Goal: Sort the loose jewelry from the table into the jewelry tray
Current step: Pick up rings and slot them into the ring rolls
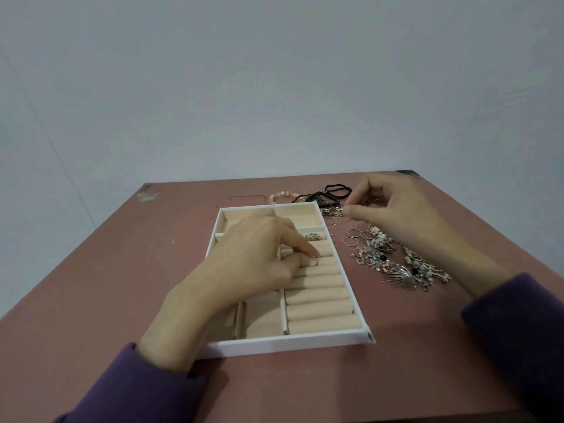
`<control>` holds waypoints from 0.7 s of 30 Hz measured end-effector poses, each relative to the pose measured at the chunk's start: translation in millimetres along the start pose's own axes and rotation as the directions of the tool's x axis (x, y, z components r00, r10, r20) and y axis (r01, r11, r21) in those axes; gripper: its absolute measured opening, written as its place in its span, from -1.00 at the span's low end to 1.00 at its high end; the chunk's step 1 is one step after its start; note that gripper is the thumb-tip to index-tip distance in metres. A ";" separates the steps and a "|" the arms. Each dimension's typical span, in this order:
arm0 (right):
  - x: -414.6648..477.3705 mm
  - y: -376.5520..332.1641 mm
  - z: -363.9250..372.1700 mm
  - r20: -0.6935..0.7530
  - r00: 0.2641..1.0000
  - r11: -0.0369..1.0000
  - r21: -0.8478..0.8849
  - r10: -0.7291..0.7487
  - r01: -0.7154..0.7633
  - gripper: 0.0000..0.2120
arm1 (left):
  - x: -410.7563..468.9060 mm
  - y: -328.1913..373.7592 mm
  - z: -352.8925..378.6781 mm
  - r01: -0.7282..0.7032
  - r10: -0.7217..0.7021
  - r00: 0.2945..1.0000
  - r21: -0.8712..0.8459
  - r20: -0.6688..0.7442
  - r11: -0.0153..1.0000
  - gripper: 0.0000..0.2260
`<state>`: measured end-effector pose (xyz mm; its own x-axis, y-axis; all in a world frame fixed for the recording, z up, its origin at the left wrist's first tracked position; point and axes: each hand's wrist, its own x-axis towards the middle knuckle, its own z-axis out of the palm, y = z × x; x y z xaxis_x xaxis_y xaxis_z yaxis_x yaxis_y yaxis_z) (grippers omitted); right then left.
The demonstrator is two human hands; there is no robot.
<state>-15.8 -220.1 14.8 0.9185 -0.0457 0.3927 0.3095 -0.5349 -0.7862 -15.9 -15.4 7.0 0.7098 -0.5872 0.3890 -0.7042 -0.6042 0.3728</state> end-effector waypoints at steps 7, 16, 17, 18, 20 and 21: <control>-5.7 -8.8 -0.4 0.069 0.996 0.998 0.021 -0.059 0.058 -0.89 | 0.4 0.3 -2.4 0.071 -0.071 0.997 -0.023 0.011 0.997 -0.92; -14.2 -15.2 0.1 0.193 0.969 0.987 -0.013 -0.152 0.157 -0.88 | 1.1 -1.4 2.1 0.034 -0.035 0.999 0.019 0.025 0.999 -0.91; -14.9 -15.1 0.5 0.208 0.965 0.985 -0.032 -0.160 0.170 -0.88 | 1.2 -1.6 2.4 0.036 -0.036 0.999 0.022 0.023 0.999 -0.90; -15.8 -15.1 1.0 0.223 0.960 0.982 -0.051 -0.167 0.182 -0.88 | 1.2 -1.5 2.5 0.036 -0.037 0.999 0.024 0.020 0.999 -0.90; -17.2 -14.1 2.4 0.244 0.951 0.973 -0.083 -0.190 0.216 -0.88 | 1.4 -1.5 2.7 0.034 -0.035 0.999 0.032 0.019 0.999 -0.90; -17.7 -13.7 3.4 0.252 0.946 0.967 -0.098 -0.206 0.237 -0.88 | 1.6 -1.5 2.7 0.033 -0.034 0.999 0.034 0.020 0.999 -0.90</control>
<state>-35.4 -209.1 17.0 0.8668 0.2796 0.4130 0.4924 -0.6106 -0.6202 -13.7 -16.9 4.8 0.7336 -0.5767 0.3595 -0.6791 -0.6416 0.3565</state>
